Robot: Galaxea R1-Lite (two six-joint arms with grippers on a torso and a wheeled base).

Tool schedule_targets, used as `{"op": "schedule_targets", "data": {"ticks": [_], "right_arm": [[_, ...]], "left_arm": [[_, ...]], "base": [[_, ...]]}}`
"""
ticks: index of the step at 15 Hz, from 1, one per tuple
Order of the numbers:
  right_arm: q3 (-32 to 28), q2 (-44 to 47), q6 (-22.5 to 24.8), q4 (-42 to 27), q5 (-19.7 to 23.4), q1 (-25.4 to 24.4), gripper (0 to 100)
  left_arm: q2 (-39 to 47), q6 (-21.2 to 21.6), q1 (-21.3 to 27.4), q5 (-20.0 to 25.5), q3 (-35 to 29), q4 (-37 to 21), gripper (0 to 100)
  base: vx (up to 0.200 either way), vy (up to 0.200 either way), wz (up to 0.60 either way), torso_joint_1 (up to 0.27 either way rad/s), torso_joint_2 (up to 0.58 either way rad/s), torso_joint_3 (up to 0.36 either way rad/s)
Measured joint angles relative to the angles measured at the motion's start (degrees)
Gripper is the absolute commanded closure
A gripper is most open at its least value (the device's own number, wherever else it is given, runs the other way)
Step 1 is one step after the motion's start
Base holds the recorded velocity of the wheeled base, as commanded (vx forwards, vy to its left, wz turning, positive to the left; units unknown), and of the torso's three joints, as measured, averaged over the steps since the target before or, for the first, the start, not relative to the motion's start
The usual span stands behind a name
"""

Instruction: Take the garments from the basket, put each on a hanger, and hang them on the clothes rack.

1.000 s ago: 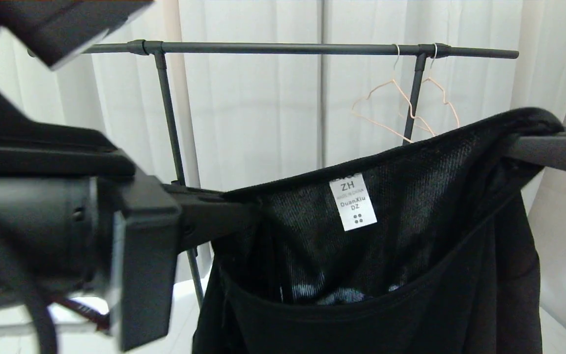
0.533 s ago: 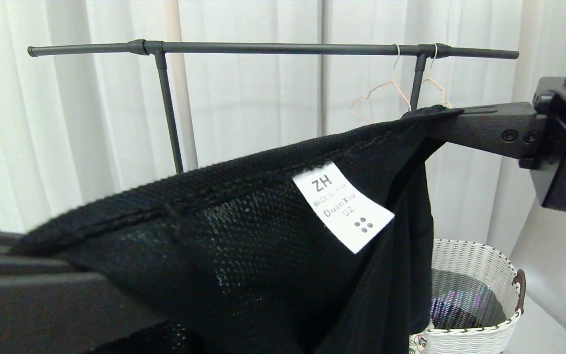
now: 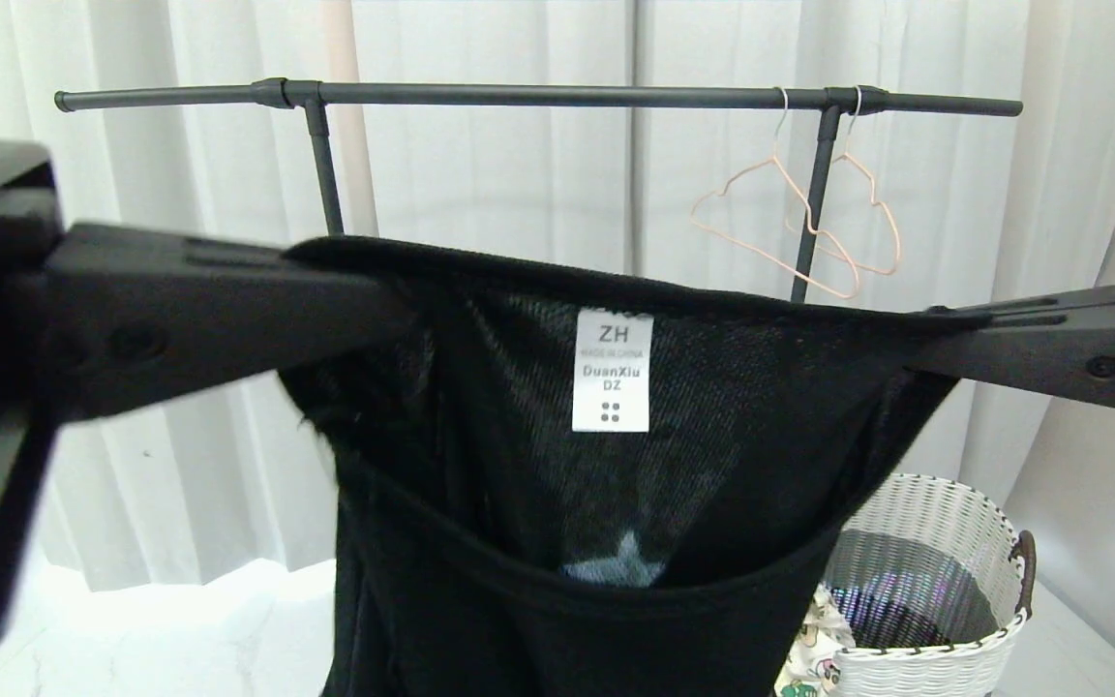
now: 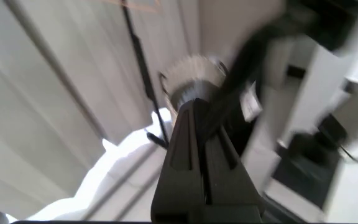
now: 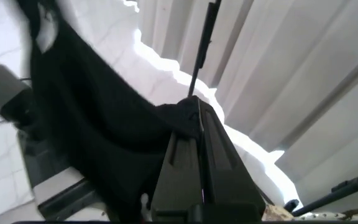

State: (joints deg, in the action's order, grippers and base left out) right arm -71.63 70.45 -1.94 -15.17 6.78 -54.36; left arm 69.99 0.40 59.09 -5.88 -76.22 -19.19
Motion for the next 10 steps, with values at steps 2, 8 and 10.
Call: {"op": "schedule_targets", "data": {"ticks": [2, 8, 10], "right_arm": [[-0.6, -2.0, 0.0, -1.8, 1.9, -0.1, 100], [-0.8, -3.4, 0.1, -1.8, 2.0, -0.1, 100], [-0.5, -3.7, 0.1, -2.0, 2.0, -0.1, 0]], "left_arm": [[2.2, 0.7, -2.5, 0.0, -0.1, 3.4, 100], [4.2, 0.7, -3.3, 0.0, 0.5, 3.7, 100], [4.4, 0.7, -3.6, 0.0, 0.3, 3.8, 100]], "base": [[0.0, 0.0, 0.0, 0.0, 0.0, 0.0], [0.0, 0.0, 0.0, 0.0, 0.0, 0.0], [0.0, 0.0, 0.0, 0.0, 0.0, 0.0]]}}
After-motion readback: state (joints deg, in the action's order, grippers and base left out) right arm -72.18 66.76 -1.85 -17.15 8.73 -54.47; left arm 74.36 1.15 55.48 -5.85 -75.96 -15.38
